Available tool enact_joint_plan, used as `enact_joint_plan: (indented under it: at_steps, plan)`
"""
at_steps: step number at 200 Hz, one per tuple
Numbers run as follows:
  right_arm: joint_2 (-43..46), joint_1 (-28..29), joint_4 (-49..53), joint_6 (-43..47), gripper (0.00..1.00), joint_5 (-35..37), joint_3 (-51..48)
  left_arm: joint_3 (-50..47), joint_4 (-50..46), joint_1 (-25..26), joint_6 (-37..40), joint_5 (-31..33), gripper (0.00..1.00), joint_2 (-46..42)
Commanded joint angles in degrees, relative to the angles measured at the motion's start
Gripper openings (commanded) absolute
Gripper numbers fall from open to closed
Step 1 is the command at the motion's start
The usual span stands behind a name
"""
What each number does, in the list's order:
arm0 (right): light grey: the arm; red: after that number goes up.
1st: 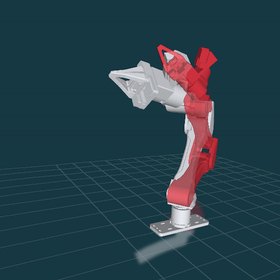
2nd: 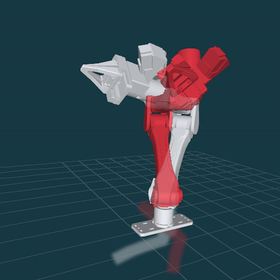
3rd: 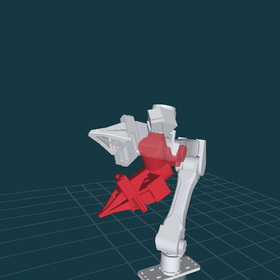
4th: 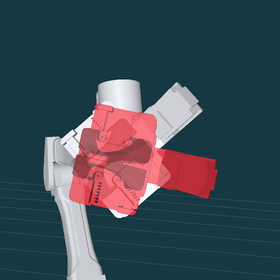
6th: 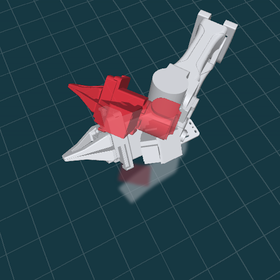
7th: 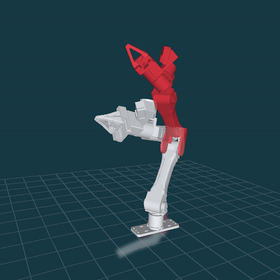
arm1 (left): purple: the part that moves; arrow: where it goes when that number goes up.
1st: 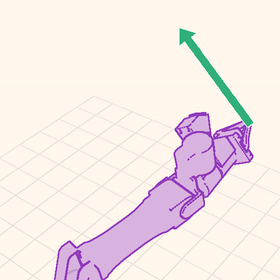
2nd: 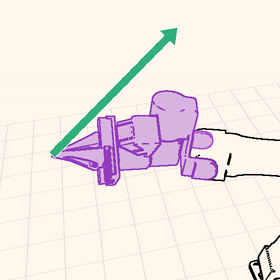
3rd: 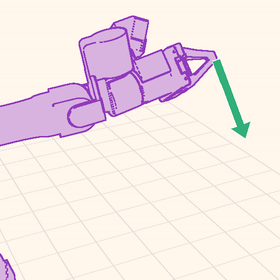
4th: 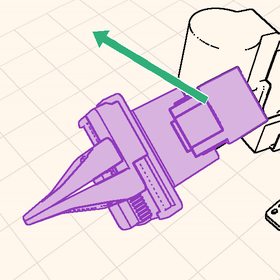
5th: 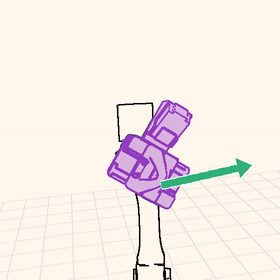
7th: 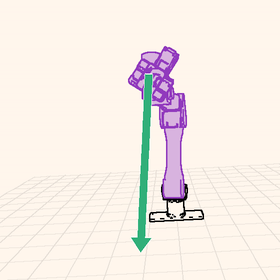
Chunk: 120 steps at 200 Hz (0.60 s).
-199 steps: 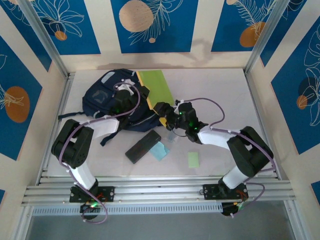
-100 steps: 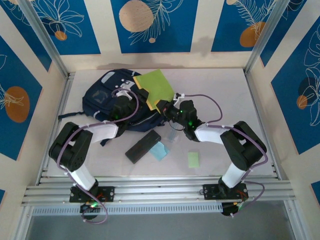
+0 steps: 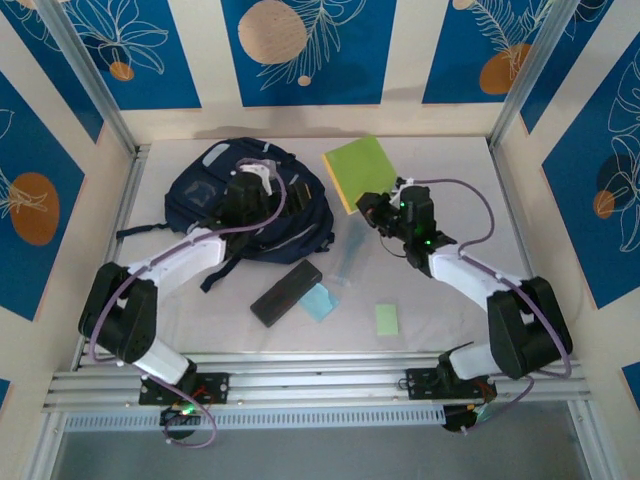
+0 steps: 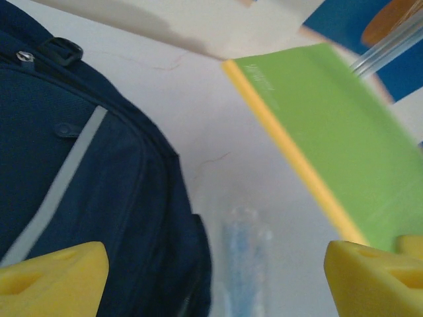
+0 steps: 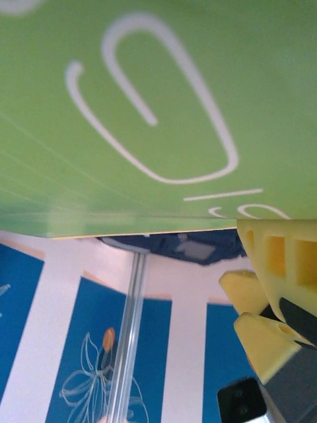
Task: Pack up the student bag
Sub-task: Pass the book, then open the student bag at the center of the table.
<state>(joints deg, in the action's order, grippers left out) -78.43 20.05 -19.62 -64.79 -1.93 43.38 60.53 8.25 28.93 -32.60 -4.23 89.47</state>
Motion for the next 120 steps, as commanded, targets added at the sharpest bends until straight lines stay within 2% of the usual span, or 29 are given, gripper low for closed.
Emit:
enact_joint_plan:
  at_steps: [1, 46, 90, 98, 105, 114, 118, 120]
  plan:
    - [4.26, -2.45, 10.95, 7.94, 0.00, -1.05, 0.15, 5.07, -15.20, -0.36, 13.25, 2.39, 0.82, 4.74]
    - [9.81, -6.34, 15.57, 10.82, 0.00, -1.42, -1.48, 14.85, -26.34, -0.28, 19.46, 8.46, 0.78, 16.30]
    - [11.02, -7.89, 15.95, 11.51, 0.00, -2.86, -2.24, 19.82, -30.84, -0.28, 21.42, 13.08, 0.75, 25.14]
    - [11.02, -8.07, 15.80, 11.55, 0.00, -3.38, -2.21, 20.48, -31.50, -0.43, 21.84, 13.64, 0.64, 26.45]
    - [11.02, -8.18, 15.77, 11.69, 0.00, -3.82, -2.16, 20.93, -31.58, -0.58, 22.05, 13.05, 0.44, 27.03]
    - [11.10, -8.41, 15.96, 12.04, 0.00, -4.59, -2.07, 21.03, -31.30, -0.87, 22.02, 10.67, 0.12, 27.09]
    - [11.11, -8.60, 16.17, 12.19, 0.00, -4.92, -1.88, 21.11, -31.09, -1.02, 21.80, 9.70, 0.02, 26.88]
    - [11.11, -8.71, 16.25, 12.31, 0.00, -5.10, -1.89, 21.12, -31.03, -1.05, 21.68, 9.35, 0.00, 26.74]
